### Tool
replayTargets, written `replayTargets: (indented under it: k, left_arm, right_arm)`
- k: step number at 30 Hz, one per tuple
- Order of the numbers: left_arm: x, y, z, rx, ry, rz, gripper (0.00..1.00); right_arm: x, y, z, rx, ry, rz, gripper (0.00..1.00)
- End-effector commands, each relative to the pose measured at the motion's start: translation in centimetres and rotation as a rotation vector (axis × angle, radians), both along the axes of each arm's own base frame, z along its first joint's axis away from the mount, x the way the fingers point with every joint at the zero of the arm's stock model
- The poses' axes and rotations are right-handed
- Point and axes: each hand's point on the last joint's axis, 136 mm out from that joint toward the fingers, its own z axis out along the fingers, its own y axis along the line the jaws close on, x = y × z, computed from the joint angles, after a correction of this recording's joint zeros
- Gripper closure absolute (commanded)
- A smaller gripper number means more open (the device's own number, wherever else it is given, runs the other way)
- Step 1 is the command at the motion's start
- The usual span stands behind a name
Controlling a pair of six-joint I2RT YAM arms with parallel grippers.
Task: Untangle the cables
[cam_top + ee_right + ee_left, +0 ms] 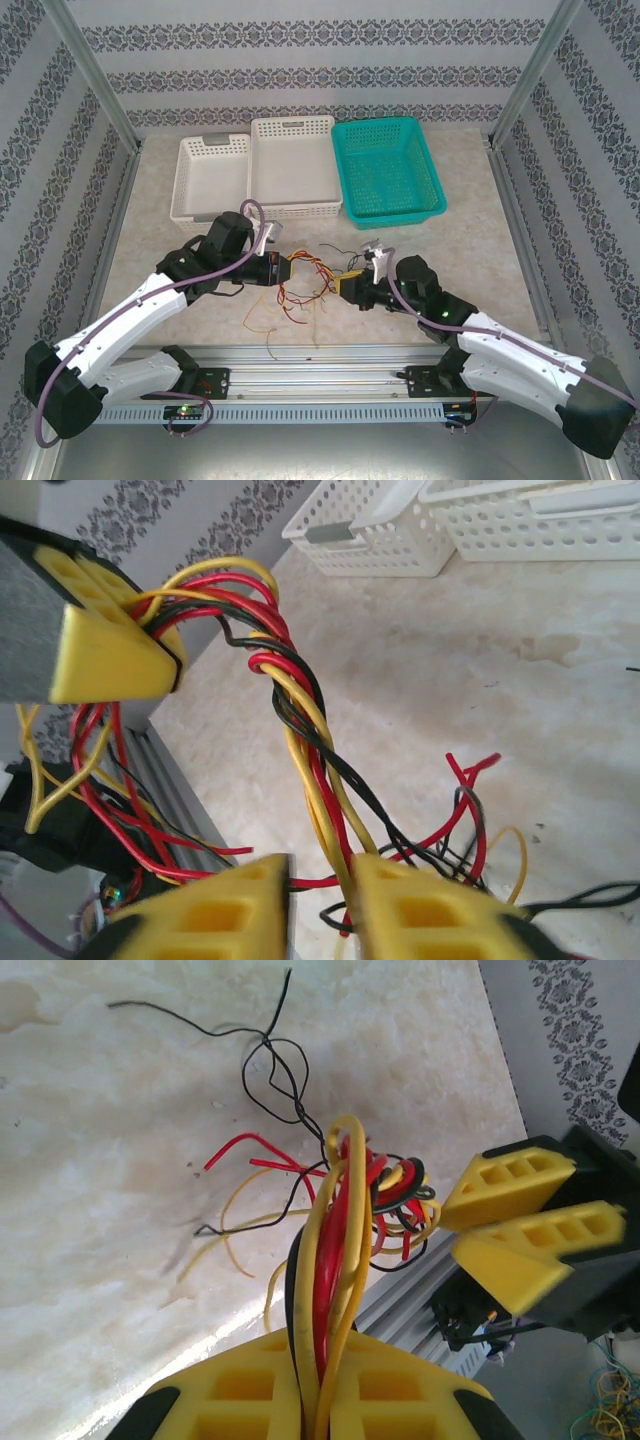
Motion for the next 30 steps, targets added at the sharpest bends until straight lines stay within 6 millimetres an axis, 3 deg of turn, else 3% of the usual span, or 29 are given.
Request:
replayTargets:
  k: [1,4,7,9,11,12,18,24,30]
  left_arm:
    - [0.5,0.6,2.1,-0.030,-0.102,0.024,1.00]
    - [0.2,0.7,3.0,-0.034,-0.139,-0.003,1.00]
    - [-0.5,0.9,3.0,-0.009,-0.164,-0.051,1.00]
    - [-1.1,0.8,2.9,-0.009,-0.172,-0.094,1.00]
    - [-1.7,0.8,3.2,-0.014,-0.187,-0.128,1.00]
    - [-2.0,0.8,3.6,-0.020,-0.200,-0.143,1.00]
    - [-3.5,1.6,5.7,-0.002,-0.320,-0.219,1.00]
    - [-3.9,2.0,4.8,0.027,-0.342,-0.239,1.00]
    - [-3.4,2.3,4.0,0.058,-0.342,-0.225,1.00]
  right_arm:
    - [1.2,-2.0,-0.4,0.013,0.019,-0.112,0.52]
    - [2.5,-4.3,-1.4,0.062,0.118,-0.225,0.45]
    - [3.8,-6.3,-2.4,0.096,0.234,-0.331,0.50]
    - [4.3,-6.6,-3.1,0.121,0.323,-0.348,0.50]
    - [4.2,-5.9,-4.1,0.120,0.413,-0.319,0.49]
    - [4.6,-5.2,-3.2,0.134,0.424,-0.297,0.47]
    - [5.0,-2.5,-4.2,0.156,0.577,-0.229,0.41]
    - [5.4,-0.4,-5.4,0.136,0.646,-0.213,0.40]
    - [4.4,2.1,-6.8,0.106,0.748,-0.120,0.43]
